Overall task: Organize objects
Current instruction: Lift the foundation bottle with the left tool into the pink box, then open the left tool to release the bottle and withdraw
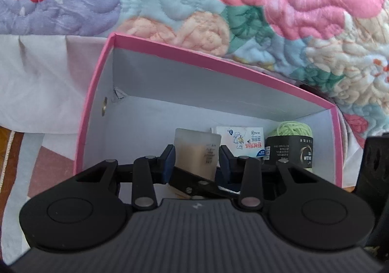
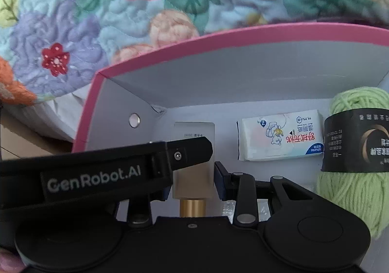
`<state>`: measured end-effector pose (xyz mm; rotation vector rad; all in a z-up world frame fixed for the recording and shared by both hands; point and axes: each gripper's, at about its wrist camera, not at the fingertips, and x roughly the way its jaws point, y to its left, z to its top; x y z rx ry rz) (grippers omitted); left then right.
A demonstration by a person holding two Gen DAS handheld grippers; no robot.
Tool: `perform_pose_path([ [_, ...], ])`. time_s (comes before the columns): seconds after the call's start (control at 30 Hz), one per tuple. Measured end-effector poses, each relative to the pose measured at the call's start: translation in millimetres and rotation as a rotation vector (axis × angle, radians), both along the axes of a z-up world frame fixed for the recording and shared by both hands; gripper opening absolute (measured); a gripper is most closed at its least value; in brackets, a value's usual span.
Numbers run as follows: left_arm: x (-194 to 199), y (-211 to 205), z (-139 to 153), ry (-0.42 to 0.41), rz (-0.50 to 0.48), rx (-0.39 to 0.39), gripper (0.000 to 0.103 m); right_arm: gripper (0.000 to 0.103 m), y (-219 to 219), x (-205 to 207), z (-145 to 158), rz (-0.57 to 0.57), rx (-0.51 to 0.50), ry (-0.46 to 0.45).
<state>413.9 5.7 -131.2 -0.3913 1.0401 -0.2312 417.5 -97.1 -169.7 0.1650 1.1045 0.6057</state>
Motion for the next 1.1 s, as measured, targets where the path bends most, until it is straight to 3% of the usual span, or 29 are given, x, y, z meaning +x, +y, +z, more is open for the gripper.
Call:
perform_pose_path([
  [0.17,-2,-3,-13,0.003,0.042,-0.023,0.036,0.043,9,-1,-1,0.031,-0.084,-0.014],
  [0.33,-3,-6,-14,0.011,0.053,-0.041,0.036,0.042,6,-4,-1,0.017,-0.101,-0.018],
  [0.53,-15,-11,11,-0.004,0.043,0.019,0.043,0.047,-2,-27,25,0.046,-0.091,-0.142],
  [0.63,-31,-10,23,-0.003,0.03,0.049,0.048,0.048,-15,-41,35,0.062,-0.066,-0.165],
  [0.9,-73,5,53,0.003,0.071,0.064,0.049,0.048,-39,-68,58,0.145,-0.102,-0.21],
  [1.1,-107,12,94,-0.008,0.031,0.092,0.051,0.049,-50,-96,99,0.181,-0.129,-0.262],
])
